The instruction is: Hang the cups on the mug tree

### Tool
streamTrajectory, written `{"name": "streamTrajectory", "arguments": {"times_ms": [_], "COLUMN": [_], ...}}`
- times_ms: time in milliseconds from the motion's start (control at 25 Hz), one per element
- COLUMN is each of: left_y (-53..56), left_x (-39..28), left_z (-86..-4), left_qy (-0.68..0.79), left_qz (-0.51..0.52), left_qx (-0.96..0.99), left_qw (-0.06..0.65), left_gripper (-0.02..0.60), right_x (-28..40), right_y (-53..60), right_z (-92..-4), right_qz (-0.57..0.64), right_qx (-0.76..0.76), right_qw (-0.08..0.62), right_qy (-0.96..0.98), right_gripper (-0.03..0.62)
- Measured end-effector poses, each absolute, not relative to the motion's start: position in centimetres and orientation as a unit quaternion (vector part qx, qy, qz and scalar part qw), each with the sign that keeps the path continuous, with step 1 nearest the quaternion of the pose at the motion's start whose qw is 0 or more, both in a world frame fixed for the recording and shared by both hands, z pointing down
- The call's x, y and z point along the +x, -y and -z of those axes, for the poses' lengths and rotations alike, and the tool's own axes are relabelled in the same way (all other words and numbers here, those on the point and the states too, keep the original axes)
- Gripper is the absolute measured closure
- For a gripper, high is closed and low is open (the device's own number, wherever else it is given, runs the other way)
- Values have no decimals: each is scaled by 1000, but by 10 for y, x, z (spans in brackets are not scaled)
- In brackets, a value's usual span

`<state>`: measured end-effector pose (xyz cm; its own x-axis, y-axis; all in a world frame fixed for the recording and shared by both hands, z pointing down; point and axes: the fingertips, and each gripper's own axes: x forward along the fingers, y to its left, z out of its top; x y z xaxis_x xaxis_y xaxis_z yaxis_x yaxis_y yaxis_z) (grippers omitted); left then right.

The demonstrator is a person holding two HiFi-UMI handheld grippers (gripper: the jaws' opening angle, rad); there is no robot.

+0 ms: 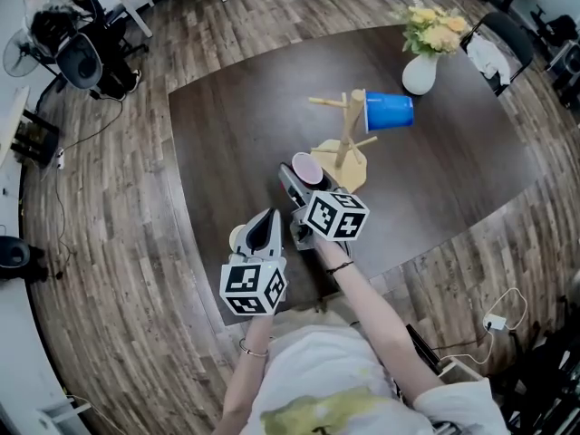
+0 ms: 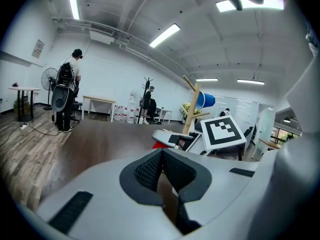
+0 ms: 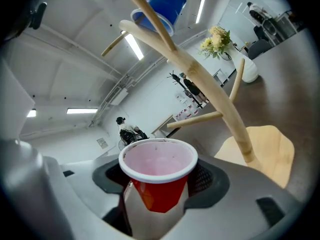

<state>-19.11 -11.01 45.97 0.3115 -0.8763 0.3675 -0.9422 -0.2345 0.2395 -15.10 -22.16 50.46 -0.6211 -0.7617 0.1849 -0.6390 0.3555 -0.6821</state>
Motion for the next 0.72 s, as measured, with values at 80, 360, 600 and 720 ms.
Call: {"name": "streamTrajectory", "arguments": {"times_ms": [80,360,600,720], "left_y": [111,115,119,122], "left_x": [-190,-182,-178,-174], "left_z": [-460,-463,-464,-464], "left_qy": [583,584,588,591], "left_qz": [-81,-93,-100,-103], "left_qx": [780,779,775,772], "left_qw": [211,210,210,210], "left_gripper": [558,558,558,558], "right_x": [-151,-147,-141,-138], "right_y": [223,229,237,239], "right_z": [-504,-501,-496,-493], "right_qz": [384,416,442,451], "right_qx": [-422,-401,-381,-370], "right_qw": [95,138,176,190], "right_qy": [-816,-805,-793,-790], "right_gripper": [279,281,283,284]}}
